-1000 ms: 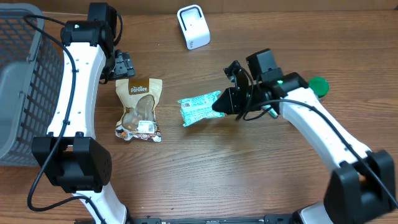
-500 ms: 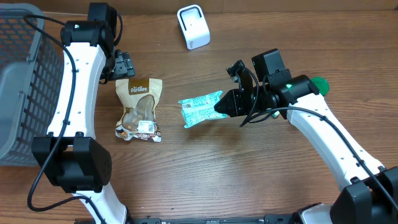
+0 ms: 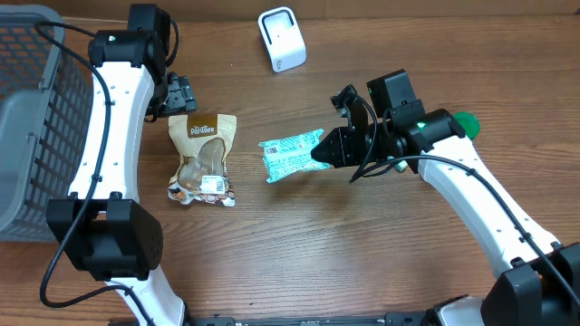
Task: Scan the item barcode
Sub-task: 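Lift the light-green wipes pack with the right gripper, then carry the wipes pack with the right gripper up to the white scanner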
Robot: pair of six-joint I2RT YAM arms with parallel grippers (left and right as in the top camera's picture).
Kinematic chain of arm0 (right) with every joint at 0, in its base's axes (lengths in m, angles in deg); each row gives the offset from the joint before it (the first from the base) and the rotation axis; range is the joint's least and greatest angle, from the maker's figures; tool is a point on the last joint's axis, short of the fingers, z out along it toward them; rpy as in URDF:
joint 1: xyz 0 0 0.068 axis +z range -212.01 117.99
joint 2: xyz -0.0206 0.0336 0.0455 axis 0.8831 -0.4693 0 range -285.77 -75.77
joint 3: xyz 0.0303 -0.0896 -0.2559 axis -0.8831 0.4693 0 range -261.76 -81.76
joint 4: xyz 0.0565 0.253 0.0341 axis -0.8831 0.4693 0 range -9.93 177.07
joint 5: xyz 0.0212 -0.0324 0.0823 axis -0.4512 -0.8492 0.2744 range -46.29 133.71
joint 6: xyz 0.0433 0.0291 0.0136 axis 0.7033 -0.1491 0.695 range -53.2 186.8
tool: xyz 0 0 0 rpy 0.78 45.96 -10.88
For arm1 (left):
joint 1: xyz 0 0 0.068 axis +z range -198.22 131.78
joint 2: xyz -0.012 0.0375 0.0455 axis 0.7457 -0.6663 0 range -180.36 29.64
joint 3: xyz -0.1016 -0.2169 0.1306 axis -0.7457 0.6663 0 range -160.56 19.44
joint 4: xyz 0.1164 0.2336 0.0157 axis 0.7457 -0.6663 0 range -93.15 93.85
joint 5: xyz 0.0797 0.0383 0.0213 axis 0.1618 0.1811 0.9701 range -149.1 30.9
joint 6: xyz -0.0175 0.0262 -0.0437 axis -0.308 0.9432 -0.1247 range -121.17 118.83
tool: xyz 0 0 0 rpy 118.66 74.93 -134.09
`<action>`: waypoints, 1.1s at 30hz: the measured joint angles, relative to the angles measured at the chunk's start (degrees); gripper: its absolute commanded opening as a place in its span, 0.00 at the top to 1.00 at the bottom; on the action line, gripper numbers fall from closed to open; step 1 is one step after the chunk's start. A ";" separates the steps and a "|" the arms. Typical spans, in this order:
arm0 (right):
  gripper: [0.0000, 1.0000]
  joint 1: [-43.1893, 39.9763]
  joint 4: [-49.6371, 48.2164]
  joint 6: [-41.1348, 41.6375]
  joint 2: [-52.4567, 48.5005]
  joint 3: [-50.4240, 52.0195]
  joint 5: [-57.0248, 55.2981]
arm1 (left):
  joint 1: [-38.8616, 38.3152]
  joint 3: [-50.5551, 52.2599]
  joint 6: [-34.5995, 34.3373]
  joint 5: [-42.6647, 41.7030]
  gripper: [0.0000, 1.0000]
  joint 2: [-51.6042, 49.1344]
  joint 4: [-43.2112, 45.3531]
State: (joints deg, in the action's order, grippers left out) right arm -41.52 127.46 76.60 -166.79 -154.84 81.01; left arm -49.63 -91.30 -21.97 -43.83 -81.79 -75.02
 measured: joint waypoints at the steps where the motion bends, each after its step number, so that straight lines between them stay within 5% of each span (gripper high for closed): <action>1: 0.96 0.00 0.02 0.09 0.00 0.00 0.00 | 0.00 0.00 0.00 -0.02 0.00 0.00 0.02; 18: 0.97 0.00 -1.09 0.46 0.00 -1.97 -2.43 | 0.00 0.00 0.00 0.00 0.00 0.00 0.02; 33: 0.96 -0.20 16.17 -7.56 -4.22 -43.58 -22.12 | 0.00 0.00 0.00 0.00 0.00 0.00 0.04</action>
State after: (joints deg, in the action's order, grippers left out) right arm -41.72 143.64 69.04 -171.01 -198.43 58.89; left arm -49.63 -91.30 -21.97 -43.83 -81.79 -74.98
